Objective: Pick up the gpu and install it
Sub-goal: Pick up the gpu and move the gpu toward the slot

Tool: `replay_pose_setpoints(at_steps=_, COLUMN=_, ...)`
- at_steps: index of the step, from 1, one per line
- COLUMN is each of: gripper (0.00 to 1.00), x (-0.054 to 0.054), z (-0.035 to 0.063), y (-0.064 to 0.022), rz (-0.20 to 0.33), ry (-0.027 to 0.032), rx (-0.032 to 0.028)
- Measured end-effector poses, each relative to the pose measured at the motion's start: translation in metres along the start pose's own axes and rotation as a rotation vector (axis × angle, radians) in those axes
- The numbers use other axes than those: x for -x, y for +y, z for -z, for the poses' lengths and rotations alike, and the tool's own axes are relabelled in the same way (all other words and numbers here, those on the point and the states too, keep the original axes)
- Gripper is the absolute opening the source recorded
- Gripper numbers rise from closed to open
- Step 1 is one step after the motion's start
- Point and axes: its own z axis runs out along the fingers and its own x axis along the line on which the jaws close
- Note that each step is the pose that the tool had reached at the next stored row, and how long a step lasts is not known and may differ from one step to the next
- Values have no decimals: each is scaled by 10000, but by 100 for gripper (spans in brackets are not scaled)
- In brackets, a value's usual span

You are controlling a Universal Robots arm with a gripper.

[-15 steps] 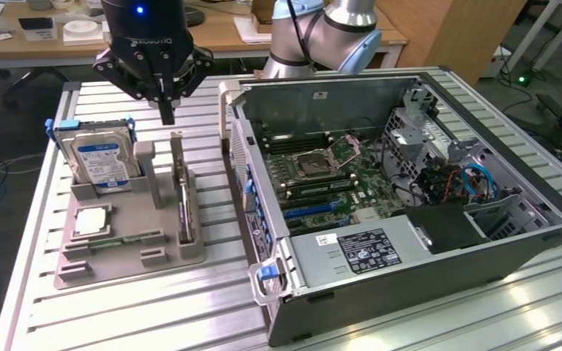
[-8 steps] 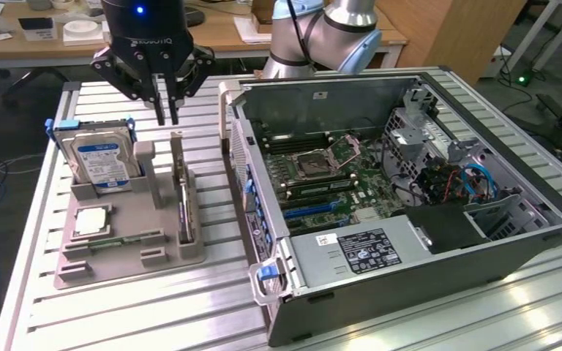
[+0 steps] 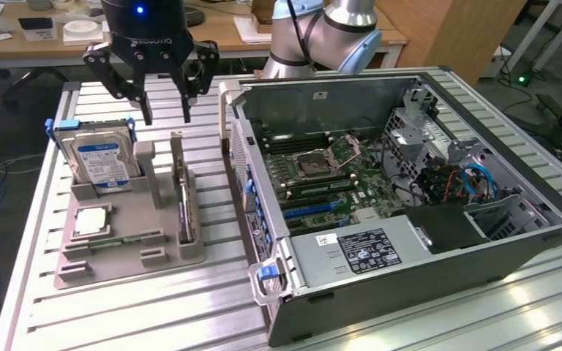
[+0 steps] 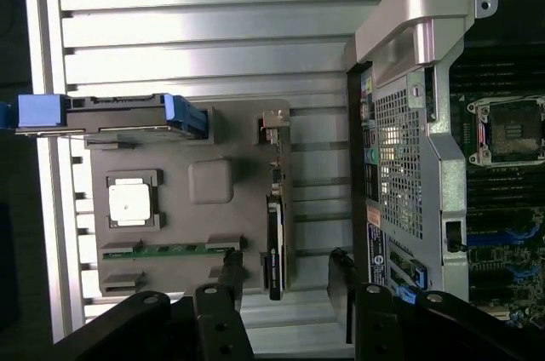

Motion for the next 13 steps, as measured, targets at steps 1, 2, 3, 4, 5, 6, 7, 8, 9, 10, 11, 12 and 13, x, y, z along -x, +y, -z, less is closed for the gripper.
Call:
replay_pose_setpoints(at_steps=1, gripper=53, x=0, z=0, y=0, rz=0, ry=0, rx=0)
replay_pose_setpoints(at_steps=2, gripper=53, x=0, z=0, y=0, rz=0, ry=0, rx=0)
replay_pose_setpoints(at_steps=3, gripper=53, x=0, z=0, y=0, rz=36, ry=2, rx=0)
replay_pose_setpoints(at_steps=4, gripper=53, x=-1, z=-1, y=-1, rz=130, ry=7, rx=2)
replay_pose_setpoints(at_steps=5, gripper=53, x=-1, z=-3, y=-2, rz=221, ry=11, rx=2)
replay_pose_setpoints(at_steps=6, gripper=53, x=0, z=-5, y=-4, rz=306, ry=14, rx=3)
replay_pose_setpoints(at_steps=7, gripper=53, x=0, z=-8, y=-7, rz=381, ry=19, rx=3)
replay_pose_setpoints(at_steps=8, gripper=53, x=1, z=-10, y=-13, rz=429, ry=30, rx=1)
replay_pose_setpoints(at_steps=9, gripper=53, x=2, z=-12, y=-30, rz=450, ry=39, rx=-2)
replay_pose_setpoints(at_steps=10, gripper=55, x=3, z=-12, y=-48, rz=456, ry=44, rx=-11)
replay_pose_setpoints(at_steps=11, gripper=55, x=4, z=-13, y=-61, rz=456, ry=46, rx=-25)
replay_pose_setpoints(at_steps=12, gripper=60, x=5, z=-14, y=-73, rz=456, ry=48, rx=-37)
replay_pose_setpoints(at_steps=13, gripper=60, x=6, z=-15, y=-85, rz=456, ry=48, rx=-45)
